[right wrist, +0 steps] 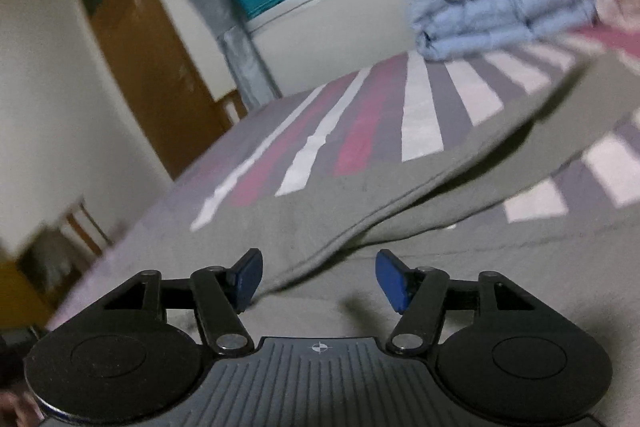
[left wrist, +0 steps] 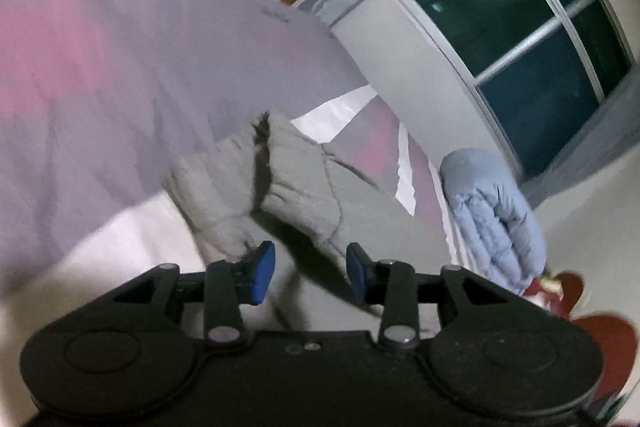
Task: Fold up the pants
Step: 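Lift the hem with both grippers and fold it over toward the waistband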
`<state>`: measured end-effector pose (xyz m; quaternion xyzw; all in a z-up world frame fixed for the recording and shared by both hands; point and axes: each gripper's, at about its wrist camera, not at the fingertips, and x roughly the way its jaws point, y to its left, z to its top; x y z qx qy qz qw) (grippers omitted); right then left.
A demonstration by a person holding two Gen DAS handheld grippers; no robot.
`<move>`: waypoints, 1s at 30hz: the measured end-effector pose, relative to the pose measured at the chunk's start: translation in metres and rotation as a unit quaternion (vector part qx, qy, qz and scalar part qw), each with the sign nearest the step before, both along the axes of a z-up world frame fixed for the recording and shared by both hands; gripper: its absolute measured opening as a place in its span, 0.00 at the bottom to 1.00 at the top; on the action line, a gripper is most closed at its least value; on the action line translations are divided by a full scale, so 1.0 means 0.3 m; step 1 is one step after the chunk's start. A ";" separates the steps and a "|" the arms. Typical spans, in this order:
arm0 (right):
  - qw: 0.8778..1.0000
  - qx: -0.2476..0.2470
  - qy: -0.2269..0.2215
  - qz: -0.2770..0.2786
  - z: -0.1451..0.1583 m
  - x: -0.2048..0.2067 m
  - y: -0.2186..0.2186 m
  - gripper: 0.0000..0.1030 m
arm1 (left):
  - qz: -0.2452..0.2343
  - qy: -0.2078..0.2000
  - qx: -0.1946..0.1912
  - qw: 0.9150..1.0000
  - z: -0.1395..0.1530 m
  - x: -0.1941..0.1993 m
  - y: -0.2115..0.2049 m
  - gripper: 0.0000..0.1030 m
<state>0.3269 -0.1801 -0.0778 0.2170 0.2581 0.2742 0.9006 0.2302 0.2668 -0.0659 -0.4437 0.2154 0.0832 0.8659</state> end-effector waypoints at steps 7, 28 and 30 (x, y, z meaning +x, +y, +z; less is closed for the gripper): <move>0.993 0.085 0.074 -0.024 -0.067 0.202 -0.031 0.61 | 0.006 -0.004 -0.060 0.998 -0.081 0.115 0.068 0.28; 0.999 0.027 0.022 -0.006 0.011 0.287 -0.033 0.00 | -0.041 -0.021 -0.024 0.999 0.035 0.175 0.146 0.18; 1.000 0.019 -0.015 0.006 0.058 0.235 -0.029 0.00 | -0.050 -0.032 -0.024 0.998 0.066 0.167 0.155 0.17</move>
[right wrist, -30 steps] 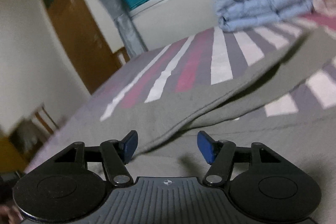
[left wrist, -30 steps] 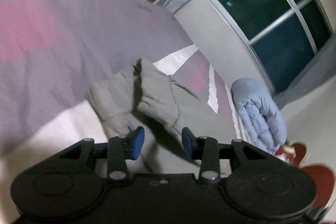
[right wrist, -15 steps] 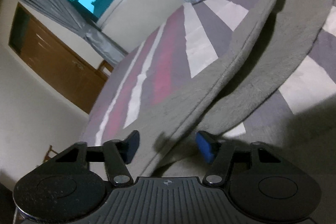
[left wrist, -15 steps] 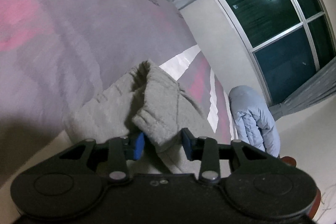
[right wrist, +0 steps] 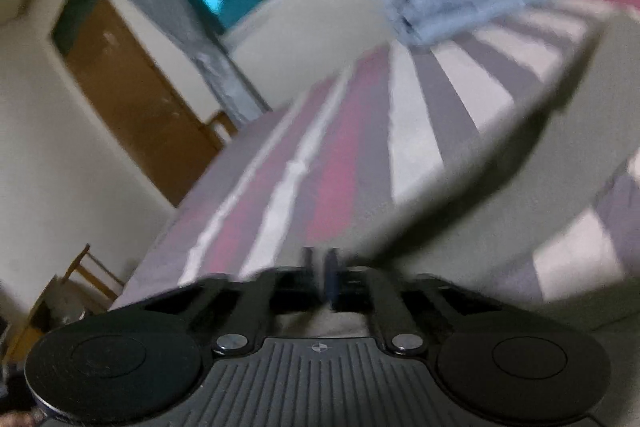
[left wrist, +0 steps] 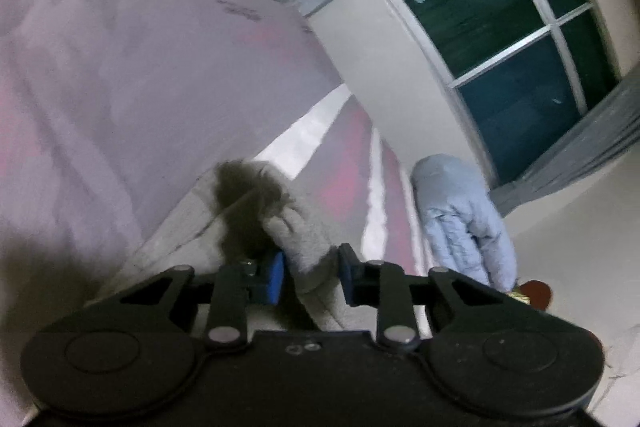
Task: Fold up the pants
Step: 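Lift the hem with both grippers and fold it over toward the waistband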
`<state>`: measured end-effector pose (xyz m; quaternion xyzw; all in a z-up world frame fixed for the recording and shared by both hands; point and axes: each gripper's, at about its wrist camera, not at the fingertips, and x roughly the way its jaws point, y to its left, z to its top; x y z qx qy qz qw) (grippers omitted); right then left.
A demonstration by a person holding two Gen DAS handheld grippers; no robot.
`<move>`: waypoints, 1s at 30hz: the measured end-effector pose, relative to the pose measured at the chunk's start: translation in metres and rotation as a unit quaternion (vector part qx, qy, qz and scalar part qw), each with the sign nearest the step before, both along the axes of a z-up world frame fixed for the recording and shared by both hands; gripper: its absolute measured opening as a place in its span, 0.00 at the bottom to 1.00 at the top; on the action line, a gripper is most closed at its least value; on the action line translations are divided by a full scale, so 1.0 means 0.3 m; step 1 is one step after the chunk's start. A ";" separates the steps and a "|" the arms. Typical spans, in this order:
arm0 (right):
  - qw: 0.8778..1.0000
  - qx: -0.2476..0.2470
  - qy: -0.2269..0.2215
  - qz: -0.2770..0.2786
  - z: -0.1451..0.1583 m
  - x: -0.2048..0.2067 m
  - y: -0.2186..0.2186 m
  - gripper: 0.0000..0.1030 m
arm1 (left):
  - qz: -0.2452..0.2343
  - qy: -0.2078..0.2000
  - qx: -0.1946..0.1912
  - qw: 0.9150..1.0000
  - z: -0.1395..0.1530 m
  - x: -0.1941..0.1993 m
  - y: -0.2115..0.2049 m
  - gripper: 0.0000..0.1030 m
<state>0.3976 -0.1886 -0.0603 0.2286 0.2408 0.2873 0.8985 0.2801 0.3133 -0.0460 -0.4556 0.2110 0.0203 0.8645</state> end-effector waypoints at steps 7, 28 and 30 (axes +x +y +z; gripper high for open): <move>0.999 0.038 0.027 0.010 0.001 -0.093 -0.024 0.02 | -0.013 -0.009 0.010 1.000 0.038 -0.034 0.008 0.07; 0.984 0.134 0.084 -0.088 -0.137 0.039 -0.157 0.57 | 0.042 0.021 -0.031 0.998 -0.133 -0.098 -0.103 0.25; 0.984 0.131 0.086 -0.087 -0.137 0.061 -0.168 0.57 | 0.052 0.020 -0.028 0.998 -0.139 -0.085 -0.094 0.25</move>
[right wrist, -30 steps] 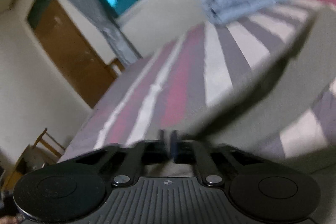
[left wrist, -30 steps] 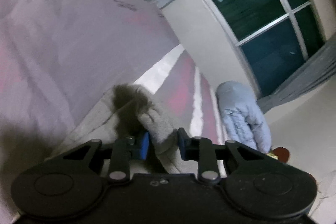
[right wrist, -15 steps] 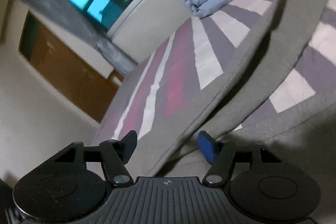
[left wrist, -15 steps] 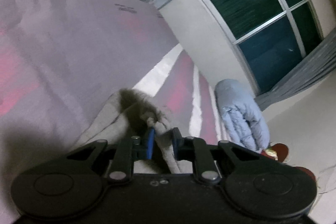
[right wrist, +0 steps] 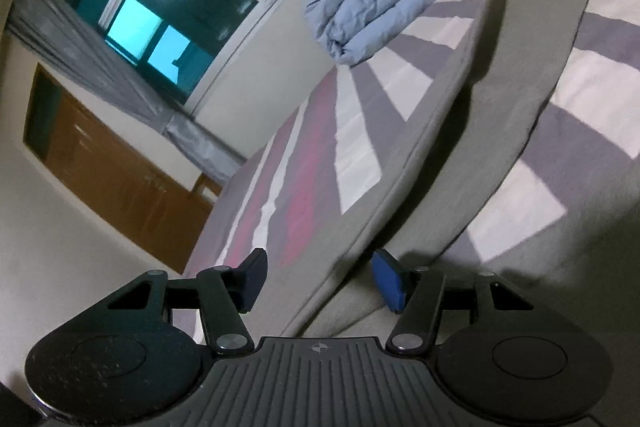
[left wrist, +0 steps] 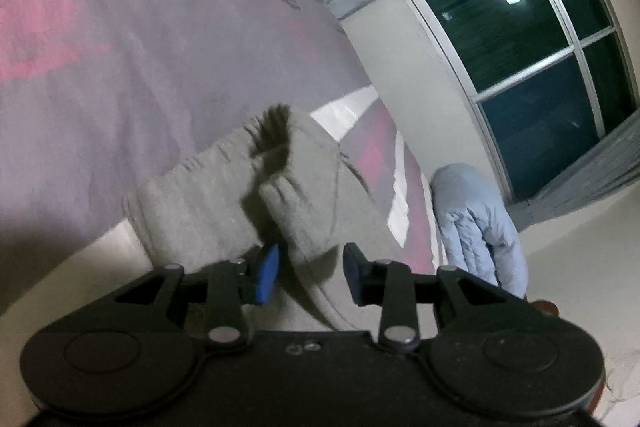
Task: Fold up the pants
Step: 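Lift the hem with both grippers and fold it over toward the waistband, then lay the folded hem down and open both grippers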
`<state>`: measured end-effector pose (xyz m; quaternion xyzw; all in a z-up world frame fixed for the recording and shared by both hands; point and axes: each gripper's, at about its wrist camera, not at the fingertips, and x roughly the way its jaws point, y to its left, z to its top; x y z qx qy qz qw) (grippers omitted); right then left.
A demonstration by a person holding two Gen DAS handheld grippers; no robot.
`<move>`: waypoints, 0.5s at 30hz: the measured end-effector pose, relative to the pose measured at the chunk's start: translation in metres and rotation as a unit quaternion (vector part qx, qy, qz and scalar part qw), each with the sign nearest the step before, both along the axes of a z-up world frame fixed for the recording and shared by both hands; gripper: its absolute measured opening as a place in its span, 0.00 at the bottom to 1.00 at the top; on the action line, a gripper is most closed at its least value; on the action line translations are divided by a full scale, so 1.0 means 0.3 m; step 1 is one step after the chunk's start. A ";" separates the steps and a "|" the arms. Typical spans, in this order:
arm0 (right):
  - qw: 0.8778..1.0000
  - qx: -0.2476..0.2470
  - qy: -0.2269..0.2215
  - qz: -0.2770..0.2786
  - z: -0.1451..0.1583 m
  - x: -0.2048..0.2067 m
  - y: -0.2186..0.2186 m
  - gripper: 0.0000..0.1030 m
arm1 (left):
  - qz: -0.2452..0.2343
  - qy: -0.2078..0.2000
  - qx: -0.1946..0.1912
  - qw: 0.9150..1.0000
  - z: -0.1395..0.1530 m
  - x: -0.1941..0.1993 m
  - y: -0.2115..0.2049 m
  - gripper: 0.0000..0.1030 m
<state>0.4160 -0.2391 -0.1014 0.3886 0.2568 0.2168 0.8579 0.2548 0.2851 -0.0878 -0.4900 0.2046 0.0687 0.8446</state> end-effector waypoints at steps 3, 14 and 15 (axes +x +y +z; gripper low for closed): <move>1.000 0.002 0.003 0.010 -0.008 0.035 0.004 0.57 | 0.019 -0.005 0.002 1.000 -0.002 0.027 0.029 0.25; 0.997 -0.004 0.038 0.072 -0.055 0.170 0.127 0.10 | 0.019 -0.004 0.008 1.000 -0.028 0.071 0.050 0.23; 0.997 -0.008 0.040 0.073 -0.058 0.175 0.133 0.05 | 0.013 0.001 0.013 1.000 -0.021 0.084 0.053 0.20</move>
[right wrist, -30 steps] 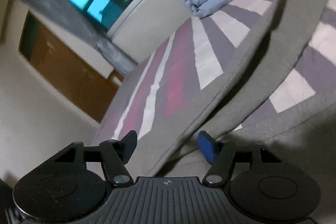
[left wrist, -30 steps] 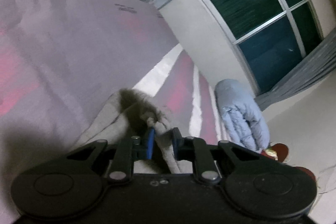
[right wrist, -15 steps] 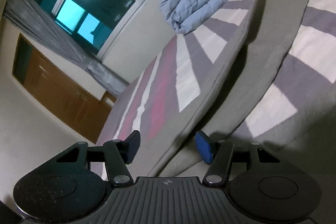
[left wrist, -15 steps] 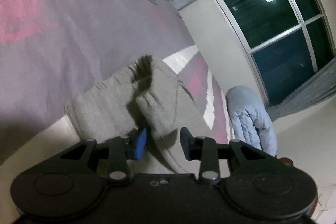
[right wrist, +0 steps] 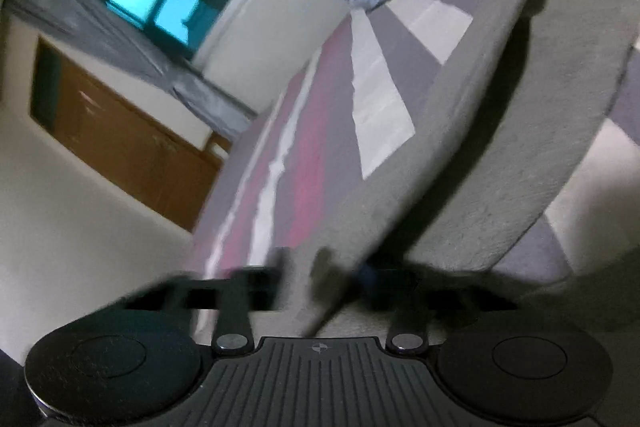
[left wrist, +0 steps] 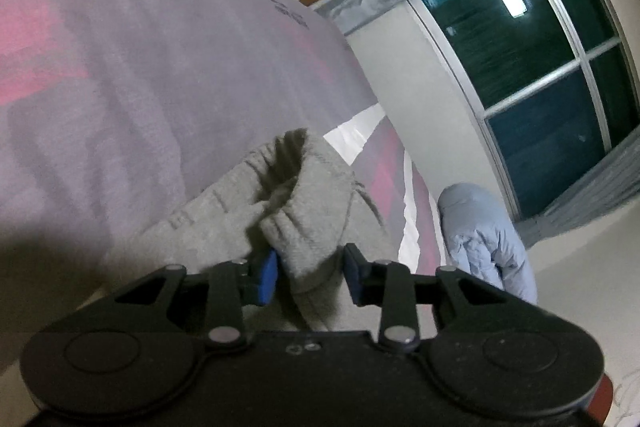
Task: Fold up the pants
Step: 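Lay the folded hem down and open both grippers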
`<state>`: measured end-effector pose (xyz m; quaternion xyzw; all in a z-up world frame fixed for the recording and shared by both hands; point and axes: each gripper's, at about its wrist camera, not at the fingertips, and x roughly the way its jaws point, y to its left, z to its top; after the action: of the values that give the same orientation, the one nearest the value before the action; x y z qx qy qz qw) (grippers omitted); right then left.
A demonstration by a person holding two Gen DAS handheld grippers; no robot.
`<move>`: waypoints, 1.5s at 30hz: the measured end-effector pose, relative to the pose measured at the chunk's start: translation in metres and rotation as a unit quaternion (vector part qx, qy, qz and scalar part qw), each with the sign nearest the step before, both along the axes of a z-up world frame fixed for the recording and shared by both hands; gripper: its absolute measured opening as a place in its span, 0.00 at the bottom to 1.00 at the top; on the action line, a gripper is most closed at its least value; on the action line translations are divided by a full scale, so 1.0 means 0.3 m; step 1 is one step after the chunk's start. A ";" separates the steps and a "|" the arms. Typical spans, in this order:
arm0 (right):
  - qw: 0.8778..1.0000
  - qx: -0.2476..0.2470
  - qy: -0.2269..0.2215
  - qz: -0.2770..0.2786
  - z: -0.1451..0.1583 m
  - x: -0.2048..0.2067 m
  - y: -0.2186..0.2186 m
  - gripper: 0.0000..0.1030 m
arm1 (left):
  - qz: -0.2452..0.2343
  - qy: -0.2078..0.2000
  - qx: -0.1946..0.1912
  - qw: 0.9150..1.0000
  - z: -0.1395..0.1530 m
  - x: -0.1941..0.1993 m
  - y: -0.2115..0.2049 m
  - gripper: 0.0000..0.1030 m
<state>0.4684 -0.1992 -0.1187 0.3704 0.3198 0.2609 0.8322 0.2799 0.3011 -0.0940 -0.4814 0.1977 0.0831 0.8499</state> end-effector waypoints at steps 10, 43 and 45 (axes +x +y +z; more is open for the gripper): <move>0.990 -0.038 -0.129 0.037 0.267 -0.240 -0.041 0.05 | -0.057 -0.016 0.024 0.998 0.176 0.013 0.024 0.15; 0.996 -0.060 -0.034 0.049 0.012 -0.623 0.009 0.05 | -0.064 0.039 0.014 0.997 0.076 -0.118 0.095 0.13; 0.994 -0.056 -0.068 0.057 0.068 -0.652 -0.003 0.05 | -0.072 0.015 0.023 0.997 0.124 -0.141 0.089 0.11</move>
<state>0.2729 -0.2002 -0.0983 0.2858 0.2968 0.3143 0.8552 0.2377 0.3277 -0.0567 -0.4447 0.2427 0.0339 0.8615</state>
